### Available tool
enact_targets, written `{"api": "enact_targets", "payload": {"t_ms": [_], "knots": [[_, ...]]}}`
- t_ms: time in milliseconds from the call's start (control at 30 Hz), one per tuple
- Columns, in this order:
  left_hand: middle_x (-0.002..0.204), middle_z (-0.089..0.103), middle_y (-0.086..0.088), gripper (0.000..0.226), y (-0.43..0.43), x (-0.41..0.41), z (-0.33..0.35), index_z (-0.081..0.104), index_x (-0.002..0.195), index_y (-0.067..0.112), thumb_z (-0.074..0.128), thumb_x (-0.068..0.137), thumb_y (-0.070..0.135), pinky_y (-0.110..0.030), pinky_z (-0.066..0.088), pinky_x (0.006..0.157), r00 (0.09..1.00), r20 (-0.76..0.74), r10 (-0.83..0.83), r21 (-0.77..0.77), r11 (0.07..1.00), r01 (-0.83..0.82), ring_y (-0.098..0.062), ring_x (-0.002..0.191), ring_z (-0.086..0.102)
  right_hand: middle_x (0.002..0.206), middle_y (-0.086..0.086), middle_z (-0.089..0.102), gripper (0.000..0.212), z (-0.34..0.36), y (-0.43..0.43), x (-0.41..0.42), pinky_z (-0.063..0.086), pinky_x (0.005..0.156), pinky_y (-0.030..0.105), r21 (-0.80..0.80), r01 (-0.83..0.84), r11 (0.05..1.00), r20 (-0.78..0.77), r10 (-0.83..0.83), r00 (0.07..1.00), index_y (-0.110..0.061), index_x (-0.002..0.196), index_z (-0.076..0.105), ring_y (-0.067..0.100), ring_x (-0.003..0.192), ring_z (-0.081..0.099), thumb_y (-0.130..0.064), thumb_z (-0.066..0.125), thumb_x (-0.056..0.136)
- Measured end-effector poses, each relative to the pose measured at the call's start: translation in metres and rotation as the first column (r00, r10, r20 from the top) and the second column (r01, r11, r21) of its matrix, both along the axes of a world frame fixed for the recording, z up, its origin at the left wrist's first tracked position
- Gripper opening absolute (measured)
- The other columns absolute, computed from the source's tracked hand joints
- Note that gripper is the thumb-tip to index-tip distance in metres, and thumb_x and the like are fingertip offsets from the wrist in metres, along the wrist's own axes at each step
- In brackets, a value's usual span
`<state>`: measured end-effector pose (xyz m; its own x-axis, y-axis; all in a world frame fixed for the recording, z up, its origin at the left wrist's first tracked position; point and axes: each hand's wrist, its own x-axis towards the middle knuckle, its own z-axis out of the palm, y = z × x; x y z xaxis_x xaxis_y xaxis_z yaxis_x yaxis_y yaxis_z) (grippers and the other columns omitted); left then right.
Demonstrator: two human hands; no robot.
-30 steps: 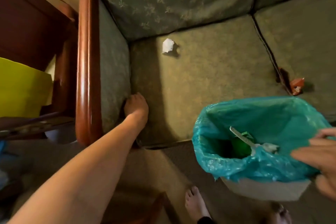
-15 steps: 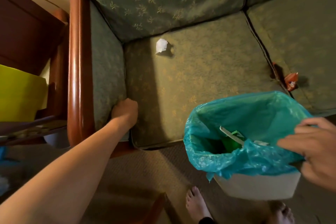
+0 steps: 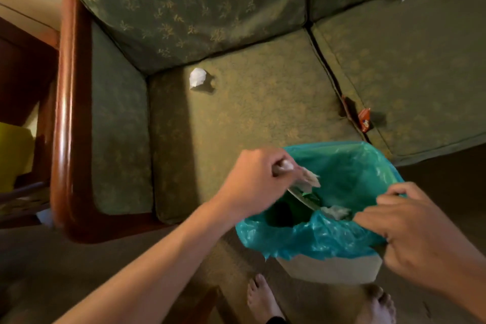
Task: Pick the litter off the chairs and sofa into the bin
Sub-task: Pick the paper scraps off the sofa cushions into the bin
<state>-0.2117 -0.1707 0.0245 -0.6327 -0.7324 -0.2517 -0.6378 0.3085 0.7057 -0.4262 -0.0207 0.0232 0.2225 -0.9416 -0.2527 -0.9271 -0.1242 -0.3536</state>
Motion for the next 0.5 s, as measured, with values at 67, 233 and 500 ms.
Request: {"api": "enact_targets", "payload": {"t_ms": [67, 233, 500], "knots": [[0.090, 0.071, 0.005, 0.030, 0.012, -0.035, -0.011, 0.074, 0.097, 0.026, 0.064, 0.085, 0.051, -0.034, 0.054, 0.074, 0.961, 0.123, -0.246, -0.022, 0.968, 0.250, -0.013, 0.082, 0.065, 0.050, -0.014, 0.046, 0.027, 0.006, 0.004, -0.011, 0.027, 0.073, 0.028, -0.018, 0.031, 0.999, -0.015, -0.031, 0.999, -0.025, 0.057, 0.054, 0.010, 0.053, 0.046, -0.005, 0.053, 0.039], [0.100, 0.072, 0.007, 0.056, 0.017, -0.100, -0.020, 0.071, 0.106, 0.025, 0.047, 0.086, 0.072, -0.035, 0.056, 0.078, 0.930, 0.193, -0.312, -0.092, 0.938, 0.333, -0.011, 0.085, 0.065, 0.051, -0.013, 0.046, 0.027, 0.002, 0.030, -0.053, 0.030, 0.078, 0.028, 0.013, 0.104, 0.994, -0.013, -0.104, 0.994, -0.024, 0.056, 0.050, 0.006, 0.055, 0.045, -0.005, 0.066, 0.044], [0.080, 0.068, 0.009, 0.033, -0.024, -0.199, -0.074, 0.067, 0.092, 0.021, 0.069, 0.082, 0.052, -0.026, 0.051, 0.066, 0.962, 0.097, 0.256, 0.125, 0.956, -0.267, -0.008, 0.076, 0.064, 0.050, -0.016, 0.043, 0.041, -0.002, 0.072, -0.127, 0.028, 0.077, 0.026, 0.021, 0.238, 0.971, -0.058, -0.236, 0.970, -0.027, 0.056, 0.056, 0.004, 0.056, 0.043, 0.002, 0.077, 0.036]]}}
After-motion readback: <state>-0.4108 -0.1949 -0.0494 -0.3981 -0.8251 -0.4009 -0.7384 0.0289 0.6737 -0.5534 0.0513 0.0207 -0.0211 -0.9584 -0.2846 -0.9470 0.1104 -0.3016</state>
